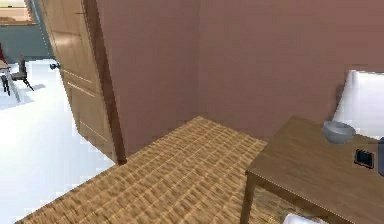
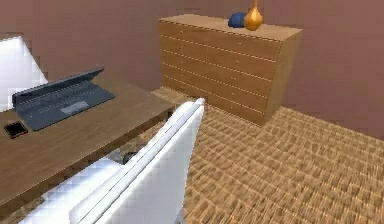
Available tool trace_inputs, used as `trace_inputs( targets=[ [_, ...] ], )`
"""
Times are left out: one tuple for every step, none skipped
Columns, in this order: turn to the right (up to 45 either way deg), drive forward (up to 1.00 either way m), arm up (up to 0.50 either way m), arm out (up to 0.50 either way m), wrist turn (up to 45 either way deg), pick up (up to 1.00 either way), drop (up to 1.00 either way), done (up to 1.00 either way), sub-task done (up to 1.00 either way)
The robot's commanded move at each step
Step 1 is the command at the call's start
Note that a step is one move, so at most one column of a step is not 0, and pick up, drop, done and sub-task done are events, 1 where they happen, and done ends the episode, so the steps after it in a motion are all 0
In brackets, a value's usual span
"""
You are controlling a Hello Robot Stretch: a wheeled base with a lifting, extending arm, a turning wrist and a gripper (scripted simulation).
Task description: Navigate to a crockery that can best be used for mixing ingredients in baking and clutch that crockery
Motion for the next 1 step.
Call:
trace_inputs(
  targets=[
    [0.0,0.85,0.0,0.0,0.0,0.0,0.0,0.0,0.0]
  ],
)
